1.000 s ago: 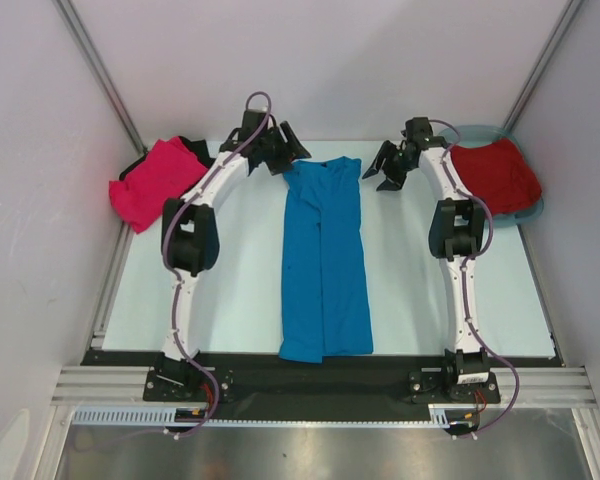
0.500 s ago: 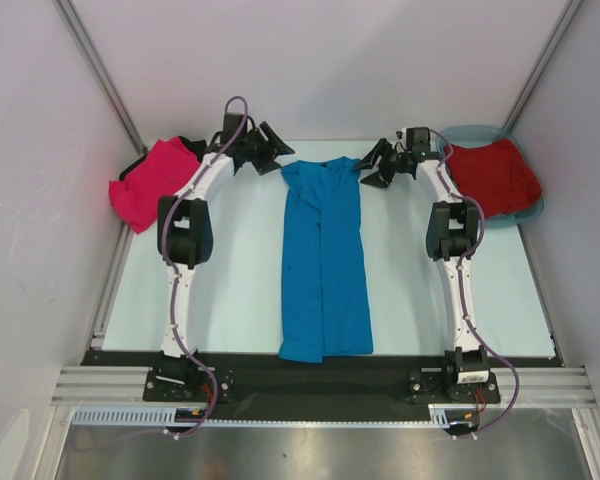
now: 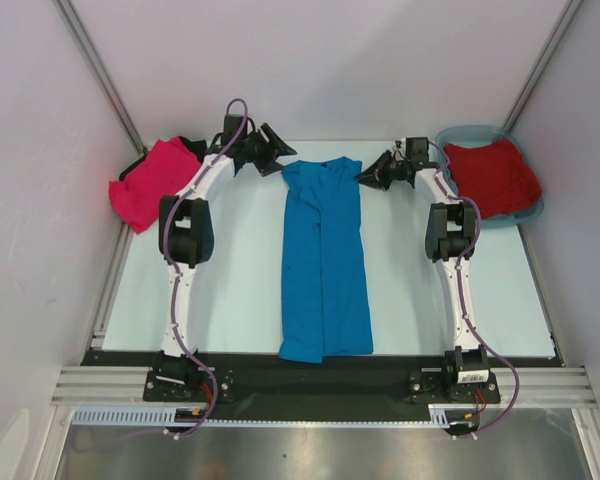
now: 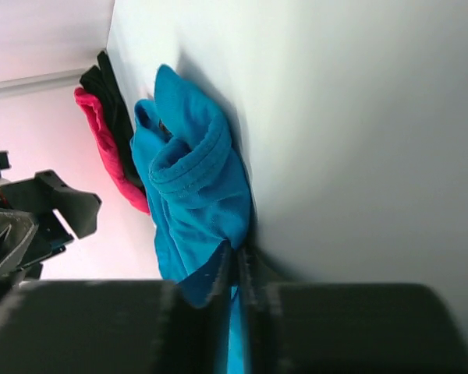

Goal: Fold and stack the t-shirts
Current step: Fold the tshirt

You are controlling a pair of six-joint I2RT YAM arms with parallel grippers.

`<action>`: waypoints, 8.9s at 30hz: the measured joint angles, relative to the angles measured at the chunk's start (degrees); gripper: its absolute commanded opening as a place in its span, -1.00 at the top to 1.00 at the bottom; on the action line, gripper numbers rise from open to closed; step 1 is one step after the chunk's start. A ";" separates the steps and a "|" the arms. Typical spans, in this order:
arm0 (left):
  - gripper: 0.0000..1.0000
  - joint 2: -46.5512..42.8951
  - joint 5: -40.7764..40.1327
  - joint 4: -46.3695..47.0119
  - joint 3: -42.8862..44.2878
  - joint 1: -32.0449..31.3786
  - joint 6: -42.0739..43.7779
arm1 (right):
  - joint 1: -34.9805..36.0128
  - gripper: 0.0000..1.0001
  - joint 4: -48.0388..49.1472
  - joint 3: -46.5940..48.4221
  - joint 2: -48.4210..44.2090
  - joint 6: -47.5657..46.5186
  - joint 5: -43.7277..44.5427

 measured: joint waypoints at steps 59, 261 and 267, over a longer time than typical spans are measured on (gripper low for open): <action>0.21 27.93 0.46 31.50 17.42 -0.52 -23.50 | 2.99 -0.66 -24.00 -3.32 -22.38 -23.08 12.81; 0.68 -61.18 8.79 25.49 -106.14 -23.41 -1.40 | 16.98 1.00 -3.13 -111.19 -78.68 -6.62 13.38; 1.00 -60.67 9.11 25.64 -105.79 -23.76 -1.36 | 16.98 1.00 -3.28 -111.19 -78.88 -7.28 13.57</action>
